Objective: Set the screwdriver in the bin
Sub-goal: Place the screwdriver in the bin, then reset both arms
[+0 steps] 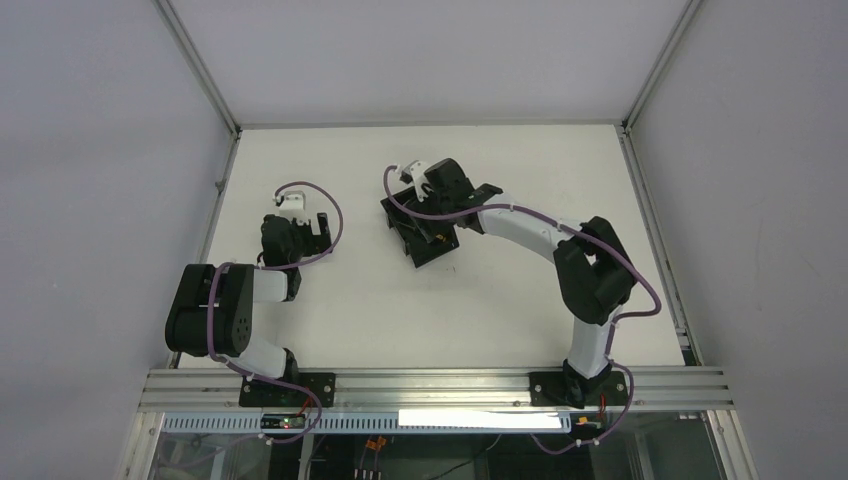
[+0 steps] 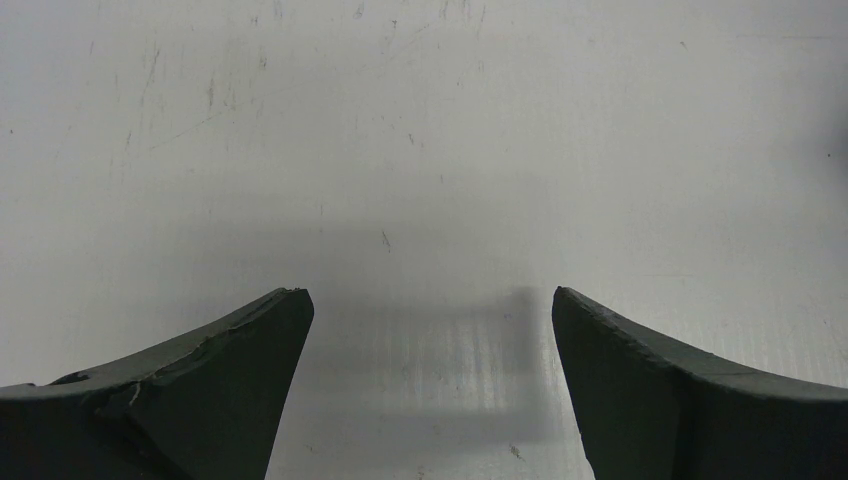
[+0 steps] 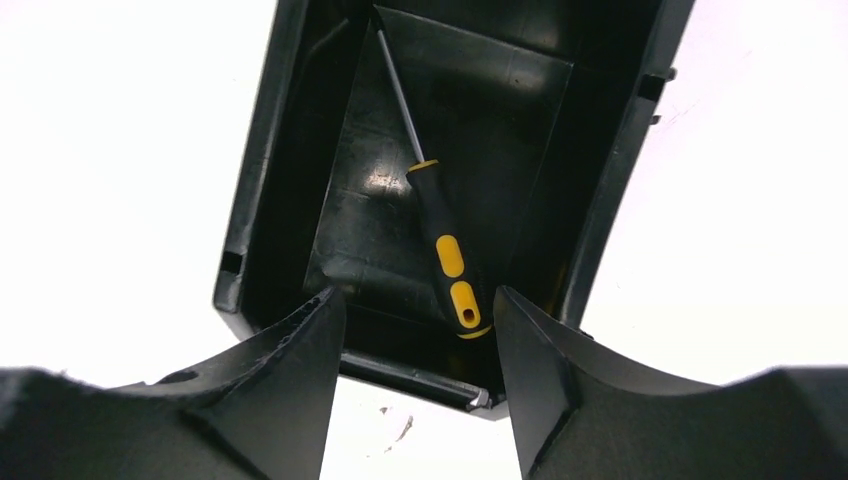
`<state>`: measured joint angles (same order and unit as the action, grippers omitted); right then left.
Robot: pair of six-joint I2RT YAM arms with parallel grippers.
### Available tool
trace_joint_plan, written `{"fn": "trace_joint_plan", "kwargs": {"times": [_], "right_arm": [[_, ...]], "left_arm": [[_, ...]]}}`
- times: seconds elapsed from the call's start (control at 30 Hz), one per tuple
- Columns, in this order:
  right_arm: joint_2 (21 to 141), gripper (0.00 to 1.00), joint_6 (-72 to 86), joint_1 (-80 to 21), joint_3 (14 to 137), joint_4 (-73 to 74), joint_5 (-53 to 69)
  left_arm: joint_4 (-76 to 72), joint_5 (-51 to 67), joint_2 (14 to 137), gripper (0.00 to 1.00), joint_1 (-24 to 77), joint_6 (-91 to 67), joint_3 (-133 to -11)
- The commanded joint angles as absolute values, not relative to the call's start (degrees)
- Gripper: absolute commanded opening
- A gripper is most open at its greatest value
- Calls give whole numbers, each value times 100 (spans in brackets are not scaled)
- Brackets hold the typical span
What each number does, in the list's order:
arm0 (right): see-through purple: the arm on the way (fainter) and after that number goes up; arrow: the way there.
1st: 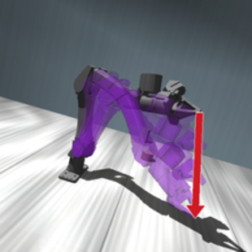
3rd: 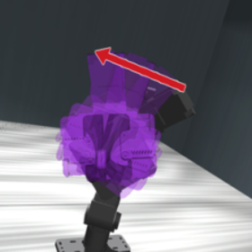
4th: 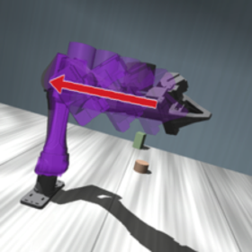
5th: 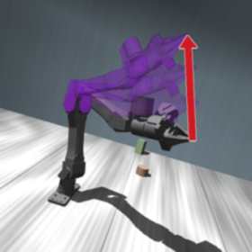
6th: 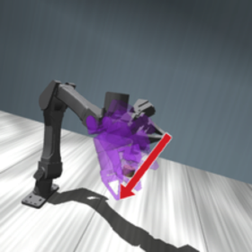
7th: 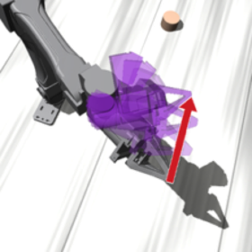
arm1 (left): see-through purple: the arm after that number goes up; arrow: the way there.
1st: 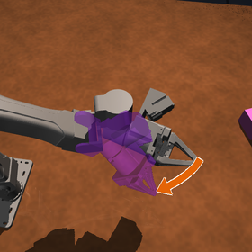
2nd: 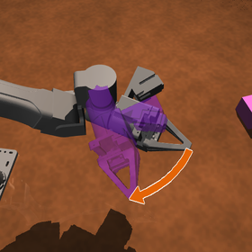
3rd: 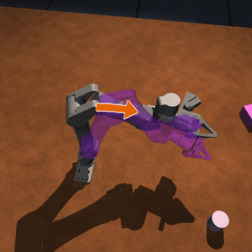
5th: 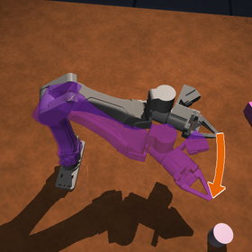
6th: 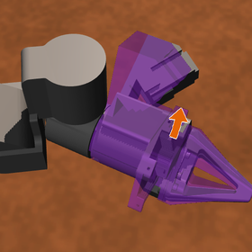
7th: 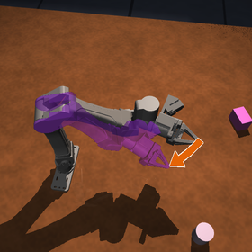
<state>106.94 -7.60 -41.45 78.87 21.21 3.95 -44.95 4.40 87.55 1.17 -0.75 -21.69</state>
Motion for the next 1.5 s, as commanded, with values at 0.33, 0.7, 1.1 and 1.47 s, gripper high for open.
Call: {"fn": "trace_joint_plan", "kwargs": {"times": [0.33, 0.7, 1.1, 1.47], "right_arm": [[9578, 63, -774, -4170, 9385, 2993, 81], [9278, 99, -736, -4175, 10086, 3088, -629], [9066, 99, -482, -3845, 10075, 3050, -1380], [8539, 99, -110, -2343, 9430, 3030, -791]], "left_arm": [[-4659, 324, 8640, 99, 167, -97, -2173], [-4659, 322, 8638, 99, 167, -97, -2171], [-4659, 318, 8640, 99, 167, -97, -2171], [-4667, 323, 8637, 99, 167, -97, -2171]]}}
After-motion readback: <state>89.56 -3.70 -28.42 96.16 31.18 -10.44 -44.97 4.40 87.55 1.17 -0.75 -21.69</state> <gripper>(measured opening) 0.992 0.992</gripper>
